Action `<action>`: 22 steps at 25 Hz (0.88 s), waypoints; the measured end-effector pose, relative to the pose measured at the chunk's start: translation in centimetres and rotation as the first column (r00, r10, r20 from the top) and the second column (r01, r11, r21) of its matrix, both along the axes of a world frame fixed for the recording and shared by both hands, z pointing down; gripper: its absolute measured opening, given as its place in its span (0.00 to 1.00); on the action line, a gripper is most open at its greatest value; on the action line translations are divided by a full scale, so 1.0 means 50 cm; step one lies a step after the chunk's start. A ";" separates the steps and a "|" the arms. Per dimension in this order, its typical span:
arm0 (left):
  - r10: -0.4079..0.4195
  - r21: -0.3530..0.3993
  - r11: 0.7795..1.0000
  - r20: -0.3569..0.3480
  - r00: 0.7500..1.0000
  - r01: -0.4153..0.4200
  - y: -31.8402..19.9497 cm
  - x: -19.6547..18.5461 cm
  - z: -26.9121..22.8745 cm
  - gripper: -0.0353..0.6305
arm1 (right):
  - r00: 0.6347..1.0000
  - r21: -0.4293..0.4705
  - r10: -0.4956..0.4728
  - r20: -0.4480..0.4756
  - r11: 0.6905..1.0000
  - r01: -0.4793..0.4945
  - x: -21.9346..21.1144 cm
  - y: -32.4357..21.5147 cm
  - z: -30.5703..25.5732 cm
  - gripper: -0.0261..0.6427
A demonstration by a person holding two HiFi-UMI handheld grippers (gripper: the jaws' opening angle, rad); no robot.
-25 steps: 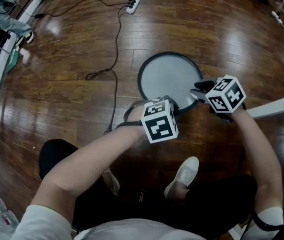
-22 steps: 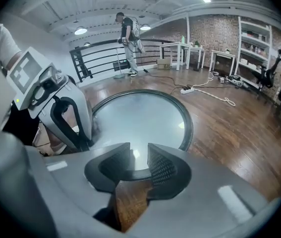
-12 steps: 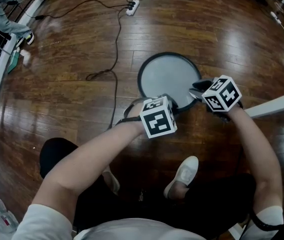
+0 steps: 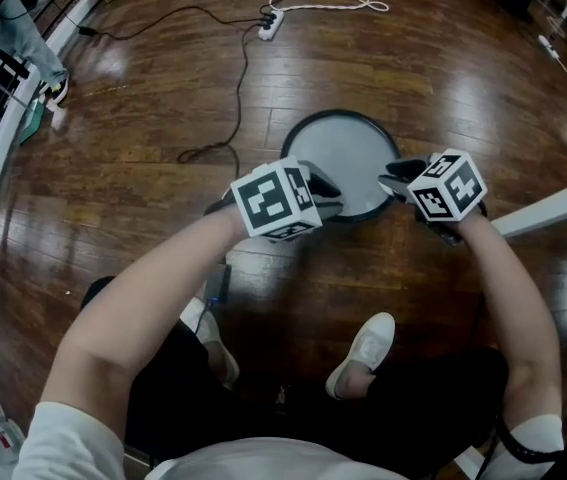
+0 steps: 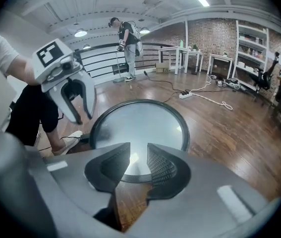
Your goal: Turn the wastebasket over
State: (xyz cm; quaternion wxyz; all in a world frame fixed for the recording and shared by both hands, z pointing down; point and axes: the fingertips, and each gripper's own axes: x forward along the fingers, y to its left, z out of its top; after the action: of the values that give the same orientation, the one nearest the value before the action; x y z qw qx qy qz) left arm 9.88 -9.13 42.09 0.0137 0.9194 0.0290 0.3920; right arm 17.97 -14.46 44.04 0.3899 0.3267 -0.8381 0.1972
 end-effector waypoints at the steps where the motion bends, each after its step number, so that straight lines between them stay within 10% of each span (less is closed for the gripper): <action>1: -0.012 -0.002 1.000 -0.019 1.000 0.012 -0.019 -0.013 -0.024 0.16 | 1.000 0.008 -0.005 -0.005 1.000 0.005 -0.002 0.004 -0.011 0.20; 12: -0.037 0.181 0.983 0.104 0.994 0.018 -0.092 -0.203 -0.145 0.12 | 0.997 0.129 -0.020 -0.079 0.991 0.030 -0.031 0.059 -0.175 0.22; 22: -0.092 0.068 0.992 -0.135 0.986 0.102 0.081 -0.160 -0.326 0.13 | 0.991 0.101 -0.102 -0.086 0.989 0.111 -0.094 0.273 -0.254 0.23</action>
State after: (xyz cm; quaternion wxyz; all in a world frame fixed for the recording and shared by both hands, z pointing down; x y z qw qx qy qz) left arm 1.90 -5.10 25.82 -0.0035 0.9435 -0.0296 0.3300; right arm 13.27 -0.81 31.32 0.4156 0.3095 -0.8471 0.1180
